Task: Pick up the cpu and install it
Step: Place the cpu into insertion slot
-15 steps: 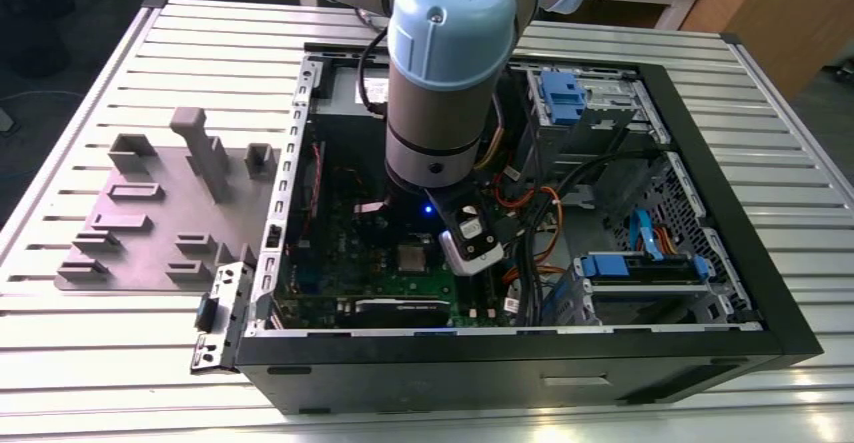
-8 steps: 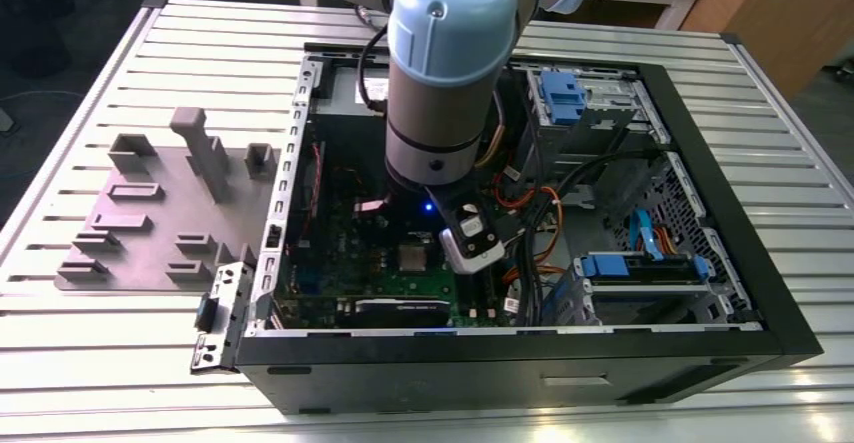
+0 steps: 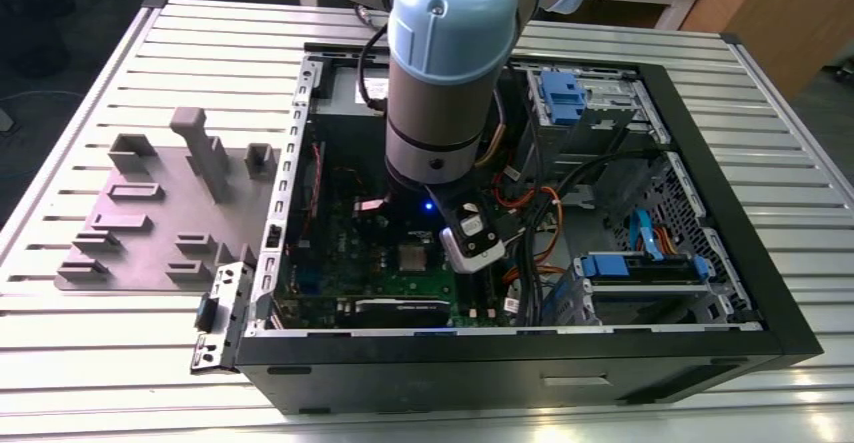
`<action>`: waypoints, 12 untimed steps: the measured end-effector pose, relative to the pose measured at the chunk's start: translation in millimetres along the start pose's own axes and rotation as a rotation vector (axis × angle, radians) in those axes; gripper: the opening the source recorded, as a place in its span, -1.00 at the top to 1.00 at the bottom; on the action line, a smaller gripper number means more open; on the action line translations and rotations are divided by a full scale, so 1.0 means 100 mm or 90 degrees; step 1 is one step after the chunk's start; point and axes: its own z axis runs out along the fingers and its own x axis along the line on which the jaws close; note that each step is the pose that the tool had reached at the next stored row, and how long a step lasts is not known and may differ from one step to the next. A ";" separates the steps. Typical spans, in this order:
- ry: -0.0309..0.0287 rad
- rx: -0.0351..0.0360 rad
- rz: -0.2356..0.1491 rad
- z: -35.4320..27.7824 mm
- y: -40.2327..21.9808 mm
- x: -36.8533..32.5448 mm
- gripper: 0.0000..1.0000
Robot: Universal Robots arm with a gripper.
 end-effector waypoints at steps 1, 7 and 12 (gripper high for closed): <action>0.0000 0.0000 0.000 -0.001 0.000 0.000 -0.07; 0.0003 -0.0004 0.000 -0.004 0.000 0.000 -0.07; 0.0008 -0.0006 0.000 -0.037 -0.001 0.000 -0.07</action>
